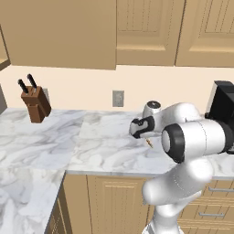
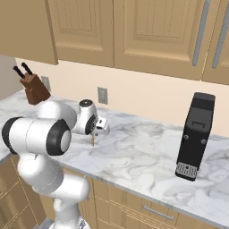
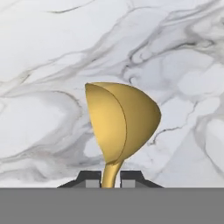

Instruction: Organize the utensils by type. Pick up the wooden spoons from the counter and place them in the open cabinet. Then pick up the metallic utensils from the counter and place them in the open drawer.

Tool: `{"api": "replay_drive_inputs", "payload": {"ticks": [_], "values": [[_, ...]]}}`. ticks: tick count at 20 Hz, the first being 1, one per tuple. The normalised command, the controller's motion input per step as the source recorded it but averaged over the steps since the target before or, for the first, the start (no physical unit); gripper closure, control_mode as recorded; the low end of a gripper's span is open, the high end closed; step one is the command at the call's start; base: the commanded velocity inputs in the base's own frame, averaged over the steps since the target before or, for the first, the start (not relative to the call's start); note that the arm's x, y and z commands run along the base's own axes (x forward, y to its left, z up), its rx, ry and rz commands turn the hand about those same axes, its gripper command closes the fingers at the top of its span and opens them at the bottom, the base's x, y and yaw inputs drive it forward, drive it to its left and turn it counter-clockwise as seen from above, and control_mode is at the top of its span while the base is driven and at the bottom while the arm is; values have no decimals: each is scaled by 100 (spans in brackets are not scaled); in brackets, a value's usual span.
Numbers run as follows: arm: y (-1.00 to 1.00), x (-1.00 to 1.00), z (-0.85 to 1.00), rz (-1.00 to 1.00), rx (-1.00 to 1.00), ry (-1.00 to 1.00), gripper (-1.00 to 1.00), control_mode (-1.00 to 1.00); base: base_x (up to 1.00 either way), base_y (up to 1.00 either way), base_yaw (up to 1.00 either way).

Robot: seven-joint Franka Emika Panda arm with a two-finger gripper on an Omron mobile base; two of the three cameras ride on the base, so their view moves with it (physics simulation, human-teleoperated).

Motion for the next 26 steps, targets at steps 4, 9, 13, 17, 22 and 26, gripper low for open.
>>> {"api": "replay_drive_inputs", "payload": {"ticks": [4,9,13,17,22,26], "values": [[-17,-43,64,0,0,0,100,-100,0,0,0],[-11,-40,52,1,0,-2,100,-100,0,0,0],[-11,-42,45,1,0,0,100,-100,0,0,0],[-13,-48,34,0,0,0,100,-100,0,0,0],[-14,-48,27,0,0,0,100,-100,0,0,0],[-2,-40,23,0,-5,-1,100,-100,0,0,0]]}}
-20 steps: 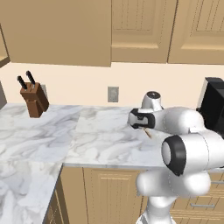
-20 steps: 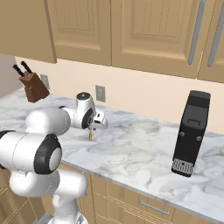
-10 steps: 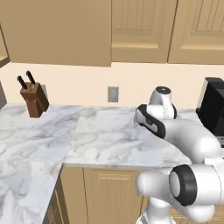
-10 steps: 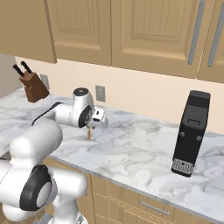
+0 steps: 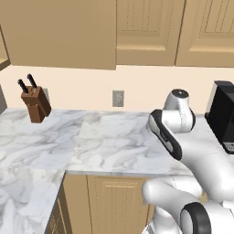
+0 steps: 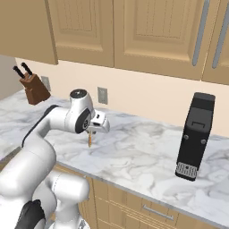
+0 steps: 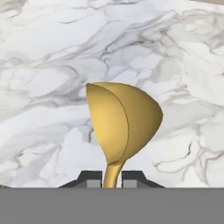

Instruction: Organize the utensils by type. Pick up the wooden spoons from the counter and place them in the open cabinet. Then pick up the metallic utensils from the counter and place them in the open drawer.

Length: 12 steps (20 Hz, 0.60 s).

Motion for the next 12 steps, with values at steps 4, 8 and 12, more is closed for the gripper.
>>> {"api": "replay_drive_inputs", "payload": {"ticks": [4,8,12], "values": [[0,0,0,0,0,0,100,100,-1,0,0],[0,0,0,0,0,0,100,100,-27,-13,-16],[0,0,0,0,0,0,100,100,-17,-17,-78]]}}
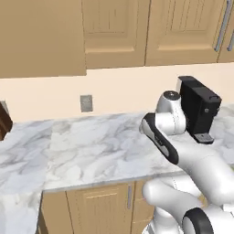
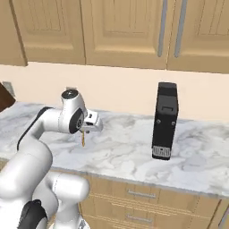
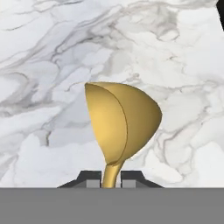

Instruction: Organize the utensils by type. Pick up the wooden spoons from the counter and place them in the open cabinet. Then pick up the metallic utensils from the counter and place them in the open drawer.

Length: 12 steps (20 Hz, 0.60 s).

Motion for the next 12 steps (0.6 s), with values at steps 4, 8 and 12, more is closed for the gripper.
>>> {"api": "replay_drive_inputs", "payload": {"ticks": [4,8,12], "values": [[0,0,0,0,0,0,100,100,0,-5,-100],[0,0,0,0,0,0,100,100,0,-10,-100],[0,0,0,0,0,0,100,100,0,-15,-100]]}}
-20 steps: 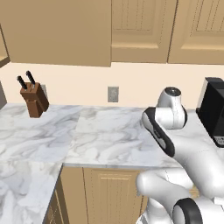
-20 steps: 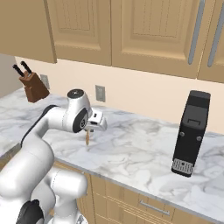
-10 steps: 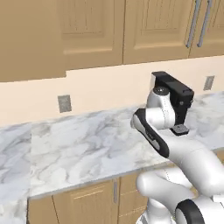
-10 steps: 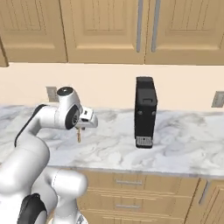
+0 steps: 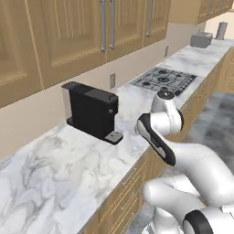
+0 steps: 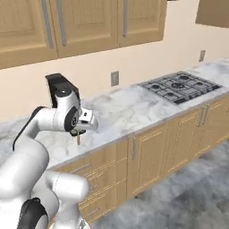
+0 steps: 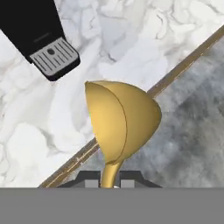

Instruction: Organize the utensils by type. Pick up the wooden spoons from the counter and place them in the open cabinet. Then pick up the metallic utensils from the counter and place them in the open drawer.

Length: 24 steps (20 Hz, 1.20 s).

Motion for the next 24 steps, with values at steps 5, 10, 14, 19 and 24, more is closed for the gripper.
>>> {"api": "replay_drive_inputs", "payload": {"ticks": [5,10,14,19,24], "values": [[0,0,0,0,0,0,100,100,0,-20,-100],[0,0,0,0,0,0,100,100,22,-24,-76],[0,0,0,0,0,0,100,100,62,-12,-39],[0,0,0,0,0,0,100,100,97,-6,-3],[0,0,0,0,0,0,100,100,100,-7,-4]]}}
